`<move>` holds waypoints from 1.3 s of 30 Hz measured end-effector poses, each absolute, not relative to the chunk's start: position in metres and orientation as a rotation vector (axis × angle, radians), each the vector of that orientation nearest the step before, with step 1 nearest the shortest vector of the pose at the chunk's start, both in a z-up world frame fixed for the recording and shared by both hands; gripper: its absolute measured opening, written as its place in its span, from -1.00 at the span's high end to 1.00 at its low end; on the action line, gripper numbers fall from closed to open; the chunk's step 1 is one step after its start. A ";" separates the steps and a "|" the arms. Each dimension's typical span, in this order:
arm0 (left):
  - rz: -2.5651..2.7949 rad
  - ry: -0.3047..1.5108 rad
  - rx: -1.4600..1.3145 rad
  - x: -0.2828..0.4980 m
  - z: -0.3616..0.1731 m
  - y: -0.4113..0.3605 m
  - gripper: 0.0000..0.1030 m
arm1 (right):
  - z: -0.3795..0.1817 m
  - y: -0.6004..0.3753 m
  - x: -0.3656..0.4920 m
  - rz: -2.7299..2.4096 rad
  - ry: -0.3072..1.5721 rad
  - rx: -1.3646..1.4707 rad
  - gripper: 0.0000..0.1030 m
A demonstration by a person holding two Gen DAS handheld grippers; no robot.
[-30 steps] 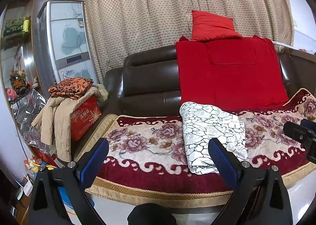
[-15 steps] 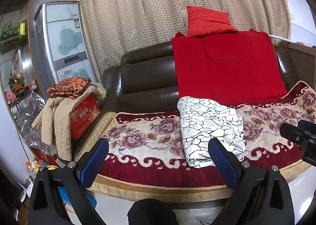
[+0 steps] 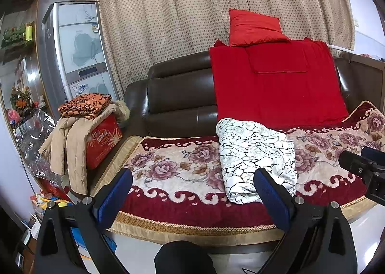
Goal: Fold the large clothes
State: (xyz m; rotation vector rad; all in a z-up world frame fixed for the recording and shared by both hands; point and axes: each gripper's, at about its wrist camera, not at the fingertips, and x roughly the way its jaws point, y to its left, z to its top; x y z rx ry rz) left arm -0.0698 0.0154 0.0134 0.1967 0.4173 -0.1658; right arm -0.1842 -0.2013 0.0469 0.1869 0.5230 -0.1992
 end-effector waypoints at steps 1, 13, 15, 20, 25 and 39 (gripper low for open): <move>-0.166 0.416 0.196 -0.070 0.013 0.016 -0.95 | 0.047 -0.201 -0.184 -0.199 0.524 0.185 -0.54; -0.195 0.417 0.180 -0.067 0.015 0.022 -0.95 | 0.048 -0.190 -0.176 -0.200 0.537 0.145 -0.55; -0.204 0.415 0.178 -0.067 0.016 0.023 -0.95 | 0.049 -0.189 -0.174 -0.209 0.535 0.138 -0.55; -0.219 0.416 0.178 -0.066 0.015 0.024 -0.95 | 0.052 -0.189 -0.172 -0.225 0.534 0.133 -0.54; -0.237 0.418 0.184 -0.066 0.014 0.024 -0.95 | 0.053 -0.185 -0.169 -0.231 0.543 0.120 -0.55; -0.224 0.429 0.160 -0.056 0.019 0.034 -0.95 | 0.055 -0.172 -0.145 -0.193 0.571 0.077 -0.55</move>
